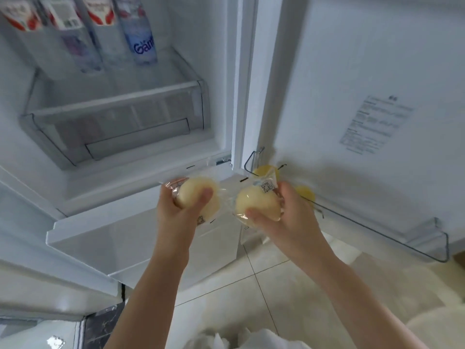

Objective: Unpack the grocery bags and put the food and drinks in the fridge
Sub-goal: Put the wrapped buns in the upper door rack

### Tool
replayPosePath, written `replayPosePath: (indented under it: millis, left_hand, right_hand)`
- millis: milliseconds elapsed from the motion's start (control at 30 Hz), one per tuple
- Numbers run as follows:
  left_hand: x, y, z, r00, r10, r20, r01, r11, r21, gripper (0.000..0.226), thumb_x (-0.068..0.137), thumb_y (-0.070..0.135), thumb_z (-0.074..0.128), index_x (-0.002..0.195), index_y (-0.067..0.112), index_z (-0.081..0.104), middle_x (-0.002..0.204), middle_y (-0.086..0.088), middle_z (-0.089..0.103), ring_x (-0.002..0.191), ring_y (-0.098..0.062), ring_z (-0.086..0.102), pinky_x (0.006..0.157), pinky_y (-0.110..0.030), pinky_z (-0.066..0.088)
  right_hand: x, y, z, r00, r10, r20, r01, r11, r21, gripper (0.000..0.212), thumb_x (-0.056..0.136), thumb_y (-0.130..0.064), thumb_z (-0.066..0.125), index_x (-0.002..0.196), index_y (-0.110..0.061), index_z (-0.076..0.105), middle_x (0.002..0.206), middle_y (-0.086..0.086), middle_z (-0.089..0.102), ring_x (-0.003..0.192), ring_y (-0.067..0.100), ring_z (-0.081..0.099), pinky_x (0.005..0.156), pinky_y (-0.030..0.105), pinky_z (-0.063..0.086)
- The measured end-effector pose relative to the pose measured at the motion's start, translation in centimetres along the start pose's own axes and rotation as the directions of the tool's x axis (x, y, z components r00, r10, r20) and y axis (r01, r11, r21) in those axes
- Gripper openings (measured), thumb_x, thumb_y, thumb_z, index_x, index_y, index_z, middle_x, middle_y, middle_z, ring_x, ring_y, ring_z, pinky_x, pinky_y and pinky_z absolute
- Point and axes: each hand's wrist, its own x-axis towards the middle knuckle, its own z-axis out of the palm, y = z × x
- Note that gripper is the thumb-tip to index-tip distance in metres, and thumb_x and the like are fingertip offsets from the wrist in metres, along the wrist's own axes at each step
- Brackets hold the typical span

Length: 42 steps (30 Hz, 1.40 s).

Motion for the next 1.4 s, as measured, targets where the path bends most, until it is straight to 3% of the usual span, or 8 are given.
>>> replayPosePath:
  millis: [233, 400, 633, 833, 1000, 1100, 1267, 1400]
  left_hand:
    - [4.5, 4.2, -0.3, 0.984, 0.120, 0.134, -0.121, 0.993, -0.004, 0.034, 0.078, 0.017, 0.079, 0.104, 0.026, 0.059, 0.102, -0.005, 0.066, 0.086, -0.020, 0.066, 0.056, -0.025, 0.053]
    - [6.1, 8.9, 0.6, 0.934, 0.269, 0.234, -0.265, 0.963, -0.050, 0.037, 0.076, 0.017, 0.081, 0.103, 0.030, 0.059, 0.095, 0.003, 0.068, 0.082, -0.012, 0.067, 0.058, -0.017, 0.052]
    - [5.9, 15.1, 2.7, 0.829, 0.464, 0.311, -0.436, 0.886, -0.161, 0.040, 0.069, 0.029, 0.080, 0.101, 0.035, 0.057, 0.095, 0.010, 0.068, 0.084, -0.010, 0.067, 0.066, -0.027, 0.056]
    - [4.9, 19.5, 5.0, 0.702, 0.660, 0.269, -0.608, 0.751, -0.256, 0.041, 0.074, 0.021, 0.078, 0.105, 0.033, 0.053, 0.104, 0.000, 0.065, 0.087, -0.009, 0.065, 0.069, -0.021, 0.053]
    - [4.9, 23.3, 6.3, 0.648, 0.739, 0.182, -0.667, 0.666, -0.334, 0.042, 0.077, 0.023, 0.078, 0.108, 0.033, 0.052, 0.107, 0.003, 0.064, 0.094, -0.013, 0.066, 0.079, -0.038, 0.058]
    - [5.2, 25.2, 7.5, 0.625, 0.762, 0.169, -0.694, 0.641, -0.327, 0.043, 0.078, 0.025, 0.079, 0.109, 0.033, 0.050, 0.109, 0.002, 0.064, 0.096, -0.013, 0.066, 0.082, -0.047, 0.058]
    - [3.9, 27.5, 10.3, 0.550, 0.827, 0.115, -0.755, 0.552, -0.353, 0.046, 0.083, 0.026, 0.074, 0.116, 0.020, 0.043, 0.117, -0.004, 0.056, 0.097, -0.008, 0.060, 0.087, -0.042, 0.054]
    - [3.7, 29.2, 12.9, 0.500, 0.841, 0.207, -0.759, 0.541, -0.364, 0.049, 0.081, 0.039, 0.072, 0.115, 0.025, 0.040, 0.118, -0.003, 0.054, 0.105, -0.020, 0.060, 0.086, -0.050, 0.054]
  right_hand:
    - [0.8, -3.9, 0.3, 0.976, 0.005, -0.218, 0.000, 1.000, 0.019, 0.036, 0.075, -0.036, 0.074, 0.103, -0.031, 0.051, 0.097, -0.013, 0.064, 0.093, 0.007, 0.061, 0.080, 0.035, 0.051]
    - [1.3, -7.2, 0.2, 0.932, -0.033, -0.361, 0.046, 0.999, 0.026, 0.038, 0.076, -0.035, 0.075, 0.107, -0.032, 0.052, 0.096, -0.017, 0.063, 0.092, 0.002, 0.060, 0.082, 0.031, 0.051]
    - [1.2, -12.5, -2.6, 0.855, -0.137, -0.500, 0.158, 0.987, 0.001, 0.050, 0.075, -0.036, 0.075, 0.117, -0.031, 0.049, 0.100, -0.019, 0.063, 0.094, -0.001, 0.060, 0.079, 0.015, 0.046]
    - [1.1, -17.2, -5.1, 0.768, -0.306, -0.563, 0.317, 0.945, -0.082, 0.042, 0.076, -0.031, 0.076, 0.109, -0.035, 0.050, 0.098, -0.026, 0.061, 0.092, -0.006, 0.060, 0.074, 0.004, 0.042]
    - [1.7, -20.4, -8.0, 0.678, -0.418, -0.605, 0.384, 0.903, -0.194, 0.056, 0.075, -0.032, 0.077, 0.123, -0.029, 0.048, 0.107, -0.019, 0.062, 0.097, -0.002, 0.060, 0.077, 0.007, 0.044]
    - [2.6, -21.8, -10.1, 0.612, -0.471, -0.635, 0.377, 0.880, -0.290, 0.063, 0.073, -0.033, 0.078, 0.126, -0.027, 0.045, 0.106, -0.016, 0.061, 0.094, 0.000, 0.060, 0.077, 0.009, 0.047]
    - [4.7, -22.7, -13.7, 0.509, -0.515, -0.690, 0.310, 0.857, -0.412, 0.066, 0.075, -0.033, 0.077, 0.129, -0.024, 0.039, 0.109, -0.009, 0.058, 0.094, 0.011, 0.058, 0.078, 0.021, 0.048]
    - [6.4, -22.3, -16.2, 0.529, -0.454, -0.717, 0.245, 0.891, -0.383, 0.071, 0.076, -0.036, 0.076, 0.134, -0.022, 0.036, 0.104, -0.010, 0.054, 0.095, 0.013, 0.055, 0.082, 0.026, 0.047]
